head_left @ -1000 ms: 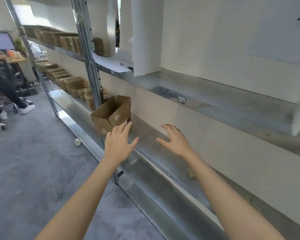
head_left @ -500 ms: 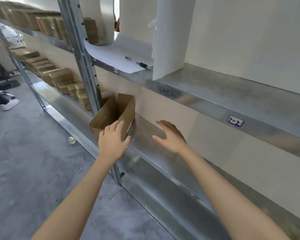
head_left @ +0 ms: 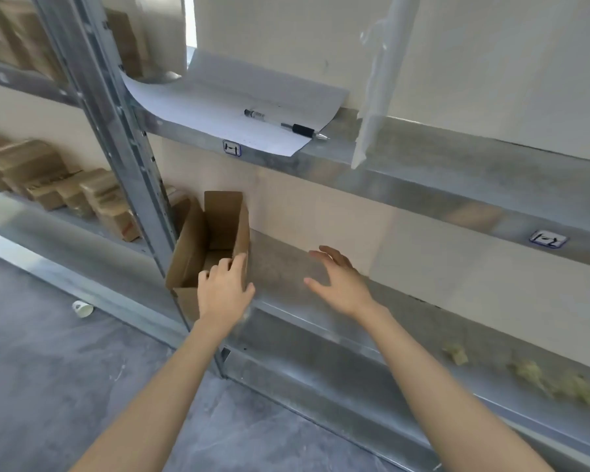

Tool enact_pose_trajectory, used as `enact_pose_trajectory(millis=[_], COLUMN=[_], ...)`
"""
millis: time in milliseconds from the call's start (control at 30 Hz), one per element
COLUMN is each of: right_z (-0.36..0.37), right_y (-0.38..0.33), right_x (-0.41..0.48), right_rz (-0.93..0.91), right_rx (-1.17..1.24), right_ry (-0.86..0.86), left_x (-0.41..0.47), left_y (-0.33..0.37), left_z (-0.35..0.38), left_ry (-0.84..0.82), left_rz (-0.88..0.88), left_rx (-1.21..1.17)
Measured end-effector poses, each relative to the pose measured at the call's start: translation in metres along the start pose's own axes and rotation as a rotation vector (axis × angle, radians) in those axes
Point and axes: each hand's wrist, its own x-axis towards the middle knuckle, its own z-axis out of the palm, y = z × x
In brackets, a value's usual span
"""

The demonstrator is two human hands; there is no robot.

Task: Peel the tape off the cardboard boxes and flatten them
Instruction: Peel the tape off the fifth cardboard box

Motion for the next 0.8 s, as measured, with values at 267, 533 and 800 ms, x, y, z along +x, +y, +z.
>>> enact_pose_trajectory(millis=[267,533,800], right_z=[0.000,-0.003,-0.024], right_y=[0.002,0.005,0.029], right_x=[0.001,-0.002,-0.026], right_rz=[0.053,0.072,0.148], right_rx=[-0.060,-0.087,-0.211], right_ry=[-0.022,-0.025,0.129], left_x=[0.001,-0.017,-0.023], left_y=[-0.008,-0.006,0.012], left_z=[0.007,0.003,0.002], left_ry=[0.110,0.053,-0.027], left_rz=[0.075,0.291,0.486], left_rx=[-0.086,-0.188,-0.245])
